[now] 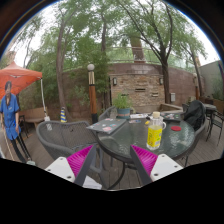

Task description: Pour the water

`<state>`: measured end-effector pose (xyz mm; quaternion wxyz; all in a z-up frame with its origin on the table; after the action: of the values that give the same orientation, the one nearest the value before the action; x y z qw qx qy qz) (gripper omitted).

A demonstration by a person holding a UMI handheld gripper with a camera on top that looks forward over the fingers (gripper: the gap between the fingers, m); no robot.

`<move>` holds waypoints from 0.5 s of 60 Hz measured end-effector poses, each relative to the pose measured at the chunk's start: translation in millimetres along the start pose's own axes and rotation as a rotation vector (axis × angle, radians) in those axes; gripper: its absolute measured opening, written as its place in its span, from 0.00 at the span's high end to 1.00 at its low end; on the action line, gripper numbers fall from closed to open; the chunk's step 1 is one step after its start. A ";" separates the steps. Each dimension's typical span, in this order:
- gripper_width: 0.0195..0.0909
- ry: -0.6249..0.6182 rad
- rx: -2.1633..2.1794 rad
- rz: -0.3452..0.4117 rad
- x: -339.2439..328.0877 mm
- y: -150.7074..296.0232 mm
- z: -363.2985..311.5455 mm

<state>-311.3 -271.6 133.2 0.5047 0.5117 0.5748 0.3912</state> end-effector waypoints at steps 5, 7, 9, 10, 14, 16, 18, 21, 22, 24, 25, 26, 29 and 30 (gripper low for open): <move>0.13 -0.007 0.004 0.001 -2.8 -3.6 3.4; 0.13 -0.009 0.008 -0.003 -2.7 -3.9 5.9; 0.13 -0.009 0.011 -0.006 -3.0 -3.4 8.7; 0.13 -0.011 0.012 -0.007 -3.2 -3.1 10.6; 0.13 -0.030 0.013 -0.011 -5.5 -3.8 21.4; 0.13 -0.041 0.011 -0.008 -5.1 -3.7 27.5; 0.13 -0.051 0.008 -0.001 -3.4 -3.1 34.2; 0.13 -0.071 0.002 0.010 1.0 -1.4 45.7; 0.13 -0.081 0.001 0.014 2.5 -1.1 50.2; 0.14 -0.104 0.002 0.022 6.2 -0.8 59.7; 0.14 -0.113 0.007 0.026 9.0 -0.8 64.4; 0.13 -0.124 0.010 0.030 10.4 -0.4 69.9; 0.12 -0.141 0.019 0.028 20.4 -1.2 82.8; 0.12 -0.146 0.018 0.029 22.2 -0.5 87.1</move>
<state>-225.3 -255.7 112.7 0.5350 0.5516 0.5324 0.3551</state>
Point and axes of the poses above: the point between the fingertips, and its own axes, seen from behind it with the camera up: z to the right, y up, x forward, the way the camera looks, the point moved 9 cm from there along -x, backward, against the way the camera looks, and after that the axes turned 7 degrees about x, right-handed, at the moved point
